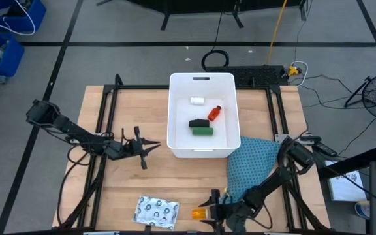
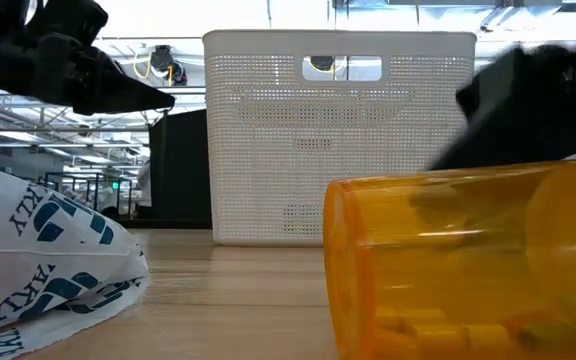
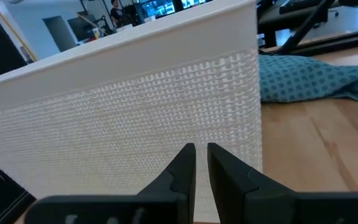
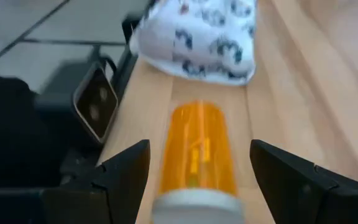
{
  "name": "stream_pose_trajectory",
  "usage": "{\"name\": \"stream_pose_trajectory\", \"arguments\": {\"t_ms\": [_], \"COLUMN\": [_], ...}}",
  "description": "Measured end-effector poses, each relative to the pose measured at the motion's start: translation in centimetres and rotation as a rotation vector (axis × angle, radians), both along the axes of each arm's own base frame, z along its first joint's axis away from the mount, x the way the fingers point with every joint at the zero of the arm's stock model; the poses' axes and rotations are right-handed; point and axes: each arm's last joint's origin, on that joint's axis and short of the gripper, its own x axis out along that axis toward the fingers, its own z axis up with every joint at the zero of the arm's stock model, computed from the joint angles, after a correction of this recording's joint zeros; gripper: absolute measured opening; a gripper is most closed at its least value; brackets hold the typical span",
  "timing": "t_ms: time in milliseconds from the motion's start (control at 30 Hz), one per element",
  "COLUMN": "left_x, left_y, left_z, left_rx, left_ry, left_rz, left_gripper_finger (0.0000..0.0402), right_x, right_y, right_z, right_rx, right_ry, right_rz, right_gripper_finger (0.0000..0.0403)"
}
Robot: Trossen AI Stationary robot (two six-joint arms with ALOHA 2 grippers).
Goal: Pick & place medical supplies in basket/bin
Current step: Put the orange bottle into the white bin
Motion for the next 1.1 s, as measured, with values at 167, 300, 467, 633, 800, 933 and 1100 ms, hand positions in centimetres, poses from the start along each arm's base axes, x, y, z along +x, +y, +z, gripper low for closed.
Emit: {"name": "stream_pose_trajectory", "arguments": {"t_ms": [167,300,467,633,800,933,1100], "left_x": [0.1,0.1,0.1,0.1,0.1,0.1,0.1], "left_y": [0.3,0.4,0.4,0.3,0.3,0.3,0.3], "left_z": [0.0,0.0,0.0,0.0,0.0,0.0,0.0], "left_rx": [-0.021,-0.032,-0.047,-0.050,-0.050,-0.038,-0.039], "left_ry": [-0.005,-0.008,-0.011,-0.012,-0.010,-0.006,-0.006], "left_rz": [0.019,0.023,0.022,0.018,0.017,0.016,0.016], "left_gripper_finger": [0.0047,0.0047,0.0047,0.0047,0.0047,0.0047,0.0047], "right_x": [0.0,0.0,0.1,0.1,0.4,0.4,-0.3], "right_y": [0.1,0.1,0.1,0.1,-0.2,-0.7,-2.0], "right_z": [-1.9,-2.4,-2.2,-2.2,-1.4,0.7,4.9], "right_rx": [0.015,0.019,0.008,0.007,-0.025,-0.067,-0.081], "right_ry": [0.047,0.052,0.033,0.031,0.016,0.012,0.042], "right_rz": [-0.008,-0.012,0.003,0.002,0.015,0.046,0.069], "right_gripper_finger": [0.0267,0.0267,0.0265,0.0222,0.0184,0.0184,0.0189]}}
